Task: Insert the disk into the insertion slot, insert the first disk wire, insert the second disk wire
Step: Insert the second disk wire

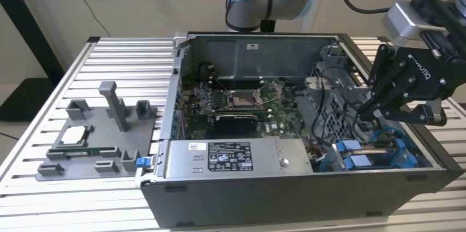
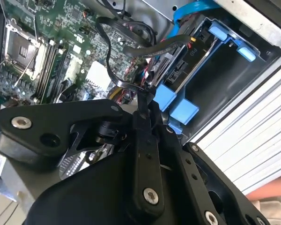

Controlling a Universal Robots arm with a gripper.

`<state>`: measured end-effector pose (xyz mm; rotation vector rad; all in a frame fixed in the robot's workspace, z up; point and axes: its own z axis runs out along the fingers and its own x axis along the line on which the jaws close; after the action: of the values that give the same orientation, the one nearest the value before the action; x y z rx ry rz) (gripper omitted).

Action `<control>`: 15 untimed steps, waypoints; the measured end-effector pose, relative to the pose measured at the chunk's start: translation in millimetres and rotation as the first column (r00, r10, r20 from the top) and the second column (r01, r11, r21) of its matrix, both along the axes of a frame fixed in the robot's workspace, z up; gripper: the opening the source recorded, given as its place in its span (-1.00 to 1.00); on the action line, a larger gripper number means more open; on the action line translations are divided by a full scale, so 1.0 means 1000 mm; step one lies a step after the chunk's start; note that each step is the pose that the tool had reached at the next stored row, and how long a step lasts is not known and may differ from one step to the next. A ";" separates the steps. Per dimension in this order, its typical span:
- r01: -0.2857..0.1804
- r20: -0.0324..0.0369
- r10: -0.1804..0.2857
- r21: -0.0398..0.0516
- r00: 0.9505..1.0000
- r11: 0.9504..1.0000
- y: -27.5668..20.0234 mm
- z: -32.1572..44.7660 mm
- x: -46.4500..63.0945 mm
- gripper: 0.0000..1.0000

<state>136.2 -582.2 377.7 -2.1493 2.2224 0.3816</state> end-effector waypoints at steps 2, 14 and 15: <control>0.000 0.000 0.000 0.000 1.000 1.000 0.0000 0.0000 0.000 -1.00; 0.000 -0.001 0.000 0.000 1.000 1.000 0.0003 -0.0052 0.000 -1.00; 0.000 -0.001 0.000 0.000 1.000 1.000 0.0003 -0.0055 0.000 -1.00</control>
<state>136.6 -581.9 372.2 -2.1496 2.2227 0.3822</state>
